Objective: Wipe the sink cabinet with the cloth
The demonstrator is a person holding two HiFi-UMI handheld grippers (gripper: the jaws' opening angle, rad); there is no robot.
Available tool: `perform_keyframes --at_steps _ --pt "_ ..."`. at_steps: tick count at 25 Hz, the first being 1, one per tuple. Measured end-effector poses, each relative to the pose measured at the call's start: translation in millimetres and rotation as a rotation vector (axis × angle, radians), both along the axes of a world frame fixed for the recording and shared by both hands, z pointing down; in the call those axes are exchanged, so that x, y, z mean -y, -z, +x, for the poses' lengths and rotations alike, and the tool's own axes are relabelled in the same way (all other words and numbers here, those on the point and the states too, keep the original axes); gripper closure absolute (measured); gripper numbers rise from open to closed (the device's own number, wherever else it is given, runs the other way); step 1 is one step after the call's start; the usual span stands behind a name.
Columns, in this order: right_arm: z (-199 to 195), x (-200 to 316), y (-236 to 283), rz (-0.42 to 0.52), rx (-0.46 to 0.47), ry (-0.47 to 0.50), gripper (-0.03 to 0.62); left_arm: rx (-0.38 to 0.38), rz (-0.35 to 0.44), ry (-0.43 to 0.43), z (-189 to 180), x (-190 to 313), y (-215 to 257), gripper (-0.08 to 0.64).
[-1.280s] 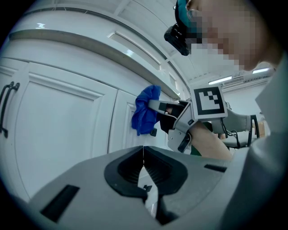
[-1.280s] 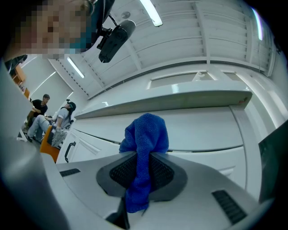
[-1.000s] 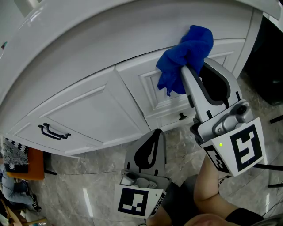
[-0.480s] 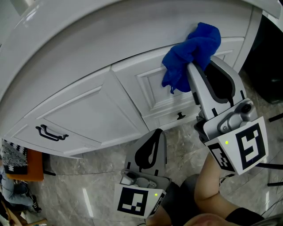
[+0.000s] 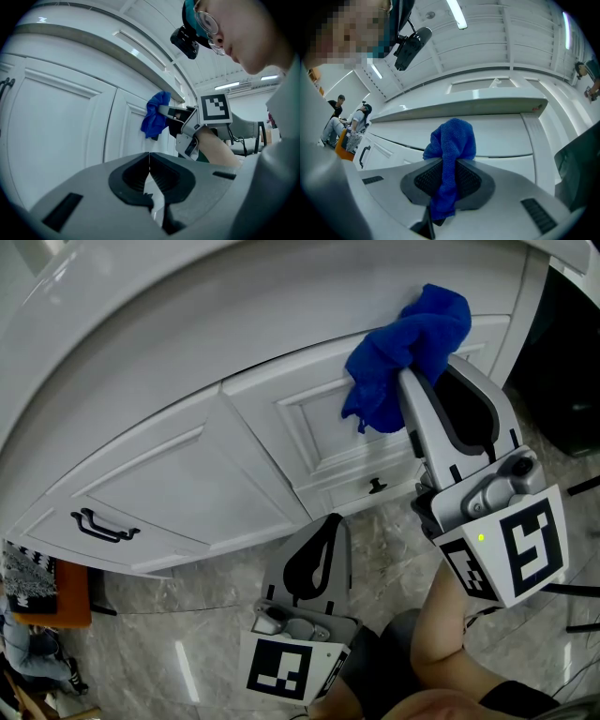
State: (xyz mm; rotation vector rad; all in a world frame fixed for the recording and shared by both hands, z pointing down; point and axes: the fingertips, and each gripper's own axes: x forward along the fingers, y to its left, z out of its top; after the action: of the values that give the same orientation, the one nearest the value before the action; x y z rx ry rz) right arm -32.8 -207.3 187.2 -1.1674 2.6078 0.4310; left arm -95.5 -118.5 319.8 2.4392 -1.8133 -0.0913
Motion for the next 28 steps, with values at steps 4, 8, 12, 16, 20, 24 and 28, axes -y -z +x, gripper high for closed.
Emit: perform_keyframes --at_steps 4,8,12,16,20,24,28 --pt "2.2 1.7 -0.8 -0.003 0.006 -0.007 0.517 0.0 -0.003 0.004 -0.9 0.2 -0.8 0.554" --pt "3.4 2.6 -0.9 -0.003 0.007 -0.018 0.517 0.001 -0.004 0.002 -0.6 0.6 -1.2 0.554" --pt "5.7 3.5 -1.3 -0.004 0.012 -0.025 0.517 0.005 -0.008 0.0 0.5 1.0 -2.7 0.554" --pt "6.4 3.5 -0.8 -0.002 0.014 -0.026 0.517 0.006 -0.007 -0.003 1.8 1.6 -2.4 0.554" --pt "6.7 3.6 -1.2 -0.002 0.015 -0.029 0.517 0.008 -0.008 -0.005 2.1 1.8 -3.3 0.554" --pt "9.3 5.0 -1.6 -0.006 0.025 -0.036 0.516 0.005 -0.008 -0.004 1.4 1.7 -3.3 0.554" --pt "11.9 6.4 -1.9 -0.006 0.031 -0.048 0.517 0.006 -0.005 -0.003 1.1 1.4 -2.8 0.554"
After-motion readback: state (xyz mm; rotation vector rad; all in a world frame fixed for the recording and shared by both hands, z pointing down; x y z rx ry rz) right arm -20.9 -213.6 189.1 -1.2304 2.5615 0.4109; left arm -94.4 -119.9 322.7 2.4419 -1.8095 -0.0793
